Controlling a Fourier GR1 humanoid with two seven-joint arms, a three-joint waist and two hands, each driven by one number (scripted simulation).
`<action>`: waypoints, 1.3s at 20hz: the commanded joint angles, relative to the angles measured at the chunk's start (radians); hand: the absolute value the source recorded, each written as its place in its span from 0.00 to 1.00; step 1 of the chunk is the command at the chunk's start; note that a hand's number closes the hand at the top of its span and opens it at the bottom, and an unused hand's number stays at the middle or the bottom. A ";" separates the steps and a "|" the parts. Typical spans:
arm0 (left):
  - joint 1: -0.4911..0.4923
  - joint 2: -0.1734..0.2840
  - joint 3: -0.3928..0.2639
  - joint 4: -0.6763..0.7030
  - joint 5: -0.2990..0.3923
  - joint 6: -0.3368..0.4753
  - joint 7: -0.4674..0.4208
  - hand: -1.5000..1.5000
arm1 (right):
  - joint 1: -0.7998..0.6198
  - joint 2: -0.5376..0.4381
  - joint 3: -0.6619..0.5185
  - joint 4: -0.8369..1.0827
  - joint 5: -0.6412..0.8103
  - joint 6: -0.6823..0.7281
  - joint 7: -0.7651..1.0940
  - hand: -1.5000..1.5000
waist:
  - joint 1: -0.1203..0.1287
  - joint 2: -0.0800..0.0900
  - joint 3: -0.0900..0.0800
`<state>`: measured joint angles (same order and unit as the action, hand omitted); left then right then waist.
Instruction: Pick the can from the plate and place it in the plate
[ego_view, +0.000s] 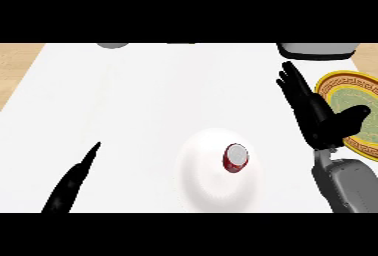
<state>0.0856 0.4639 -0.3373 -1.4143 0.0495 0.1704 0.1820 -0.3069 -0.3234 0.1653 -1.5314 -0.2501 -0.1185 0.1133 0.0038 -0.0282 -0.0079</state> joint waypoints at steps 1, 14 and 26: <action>-0.059 -0.018 0.047 -0.011 0.010 0.005 -0.011 0.50 | -0.007 0.001 0.039 -0.012 -0.023 0.122 -0.046 1.00 | -0.001 0.028 0.008; -0.196 -0.065 0.208 -0.102 0.200 -0.005 -0.011 0.50 | -0.114 -0.098 0.096 0.372 0.073 0.583 -0.648 0.00 | 0.029 0.047 0.011; -0.244 -0.114 0.238 -0.014 0.145 -0.008 -0.018 0.50 | -0.221 -0.165 0.203 0.522 0.474 0.557 -0.860 0.00 | 0.003 0.030 0.008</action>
<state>-0.1421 0.3656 -0.1148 -1.4365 0.2123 0.1589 0.1424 -0.5032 -0.5150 0.3514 -1.0482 0.1357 0.4230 -0.7024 0.0132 0.0052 0.0008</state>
